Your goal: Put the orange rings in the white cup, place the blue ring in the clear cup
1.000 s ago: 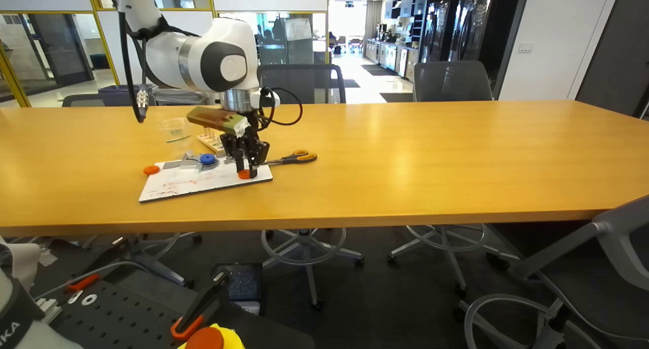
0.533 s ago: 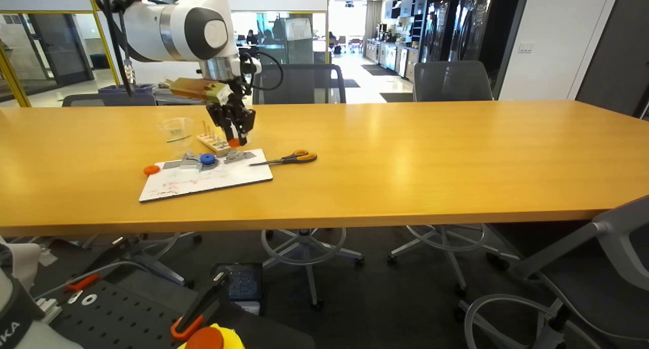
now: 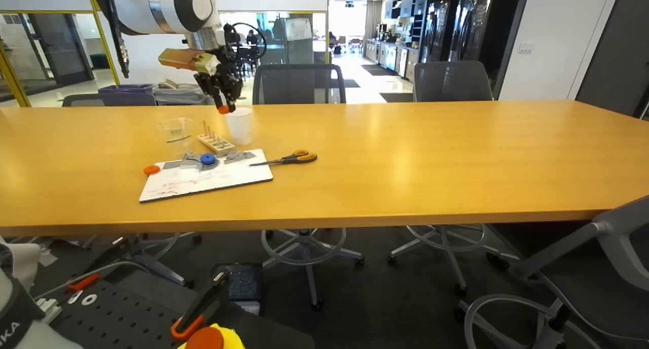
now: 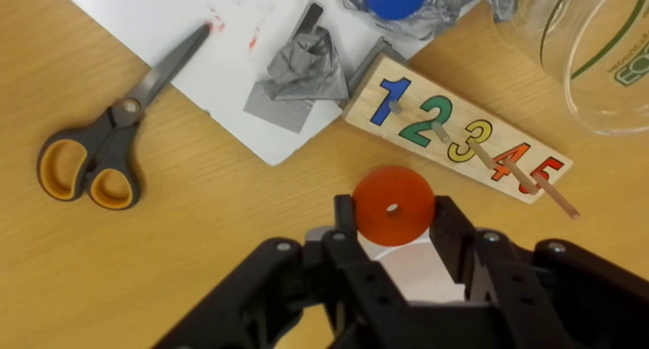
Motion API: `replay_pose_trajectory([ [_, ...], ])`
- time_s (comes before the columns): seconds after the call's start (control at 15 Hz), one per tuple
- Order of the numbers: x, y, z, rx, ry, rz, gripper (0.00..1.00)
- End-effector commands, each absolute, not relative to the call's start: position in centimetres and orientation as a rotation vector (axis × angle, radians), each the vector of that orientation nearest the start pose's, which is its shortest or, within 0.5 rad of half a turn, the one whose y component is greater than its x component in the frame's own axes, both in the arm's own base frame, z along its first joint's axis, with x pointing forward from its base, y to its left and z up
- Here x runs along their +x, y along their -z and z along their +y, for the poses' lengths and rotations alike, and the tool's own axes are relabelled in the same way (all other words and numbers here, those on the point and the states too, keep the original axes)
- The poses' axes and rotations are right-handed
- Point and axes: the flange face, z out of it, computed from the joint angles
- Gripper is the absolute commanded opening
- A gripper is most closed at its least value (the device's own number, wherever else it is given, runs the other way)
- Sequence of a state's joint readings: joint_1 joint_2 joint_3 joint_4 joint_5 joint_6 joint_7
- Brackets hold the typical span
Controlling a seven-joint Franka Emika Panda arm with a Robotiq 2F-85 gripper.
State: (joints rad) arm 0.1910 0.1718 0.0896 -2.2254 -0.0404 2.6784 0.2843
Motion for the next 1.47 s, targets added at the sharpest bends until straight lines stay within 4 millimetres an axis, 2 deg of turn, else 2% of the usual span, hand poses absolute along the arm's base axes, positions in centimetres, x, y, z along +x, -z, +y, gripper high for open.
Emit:
replay_pose_trajectory([
  [0.0, 58.2, -33.4, 17.0, -3.019, 0.461, -0.064, 0.22],
  [0.47, 63.4, -32.6, 18.6, -2.985, 0.466, -0.124, 0.22],
  [0.67, 64.7, -31.9, 18.8, -2.989, 0.447, -0.132, 0.22],
  [1.0, 65.6, -31.1, 19.1, -2.993, 0.4, -0.124, 0.22],
  [1.07, 65.7, -31.0, 19.1, -2.994, 0.384, -0.117, 0.27],
  [1.13, 65.7, -30.9, 19.1, -2.997, 0.364, -0.11, 0.67],
  [1.27, 65.7, -30.9, 19.1, -3.003, 0.329, -0.098, 0.73],
  [1.4, 65.2, -31.5, 19.0, -3.01, 0.308, -0.08, 0.88],
])
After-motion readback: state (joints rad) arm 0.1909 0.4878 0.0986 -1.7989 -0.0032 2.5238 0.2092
